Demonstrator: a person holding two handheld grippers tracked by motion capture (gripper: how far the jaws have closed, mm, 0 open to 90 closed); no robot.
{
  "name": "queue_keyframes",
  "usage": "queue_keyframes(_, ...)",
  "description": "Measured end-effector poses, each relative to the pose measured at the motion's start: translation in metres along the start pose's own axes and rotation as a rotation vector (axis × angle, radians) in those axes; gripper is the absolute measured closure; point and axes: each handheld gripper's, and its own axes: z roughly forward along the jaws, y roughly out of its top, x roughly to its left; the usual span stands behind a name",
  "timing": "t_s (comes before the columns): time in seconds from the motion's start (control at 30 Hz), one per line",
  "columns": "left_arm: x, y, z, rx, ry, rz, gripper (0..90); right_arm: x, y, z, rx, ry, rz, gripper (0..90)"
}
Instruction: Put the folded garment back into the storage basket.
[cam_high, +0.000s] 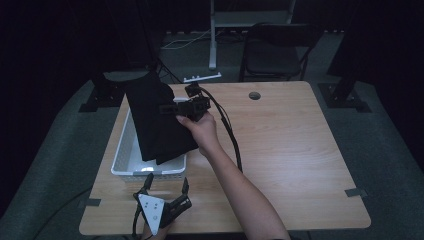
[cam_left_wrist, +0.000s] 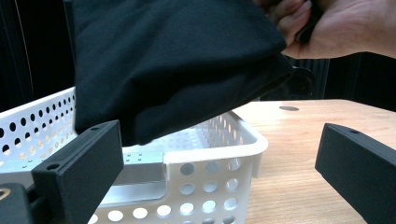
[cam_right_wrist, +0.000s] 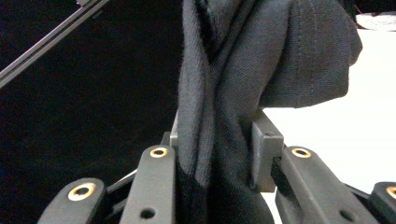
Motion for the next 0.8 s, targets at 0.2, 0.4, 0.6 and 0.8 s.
queue_keyframes(0.2,0.000,0.000,0.000,0.000,-0.007,0.002,2.2,0.003,-0.001,0.012,0.011,0.020,-0.005,68.8)
queue_keyframes(0.4,0.000,0.000,0.000,0.003,-0.007,0.001,2.2,0.004,-0.001,0.020,0.013,0.030,-0.004,68.7)
queue_keyframes(0.6,0.000,0.000,0.000,0.001,-0.008,0.001,2.2,0.006,0.000,0.024,-0.003,0.046,-0.001,68.8)
queue_keyframes(0.8,0.000,0.000,0.000,0.000,-0.007,0.000,2.2,0.008,0.002,0.028,-0.015,0.041,-0.009,68.8)
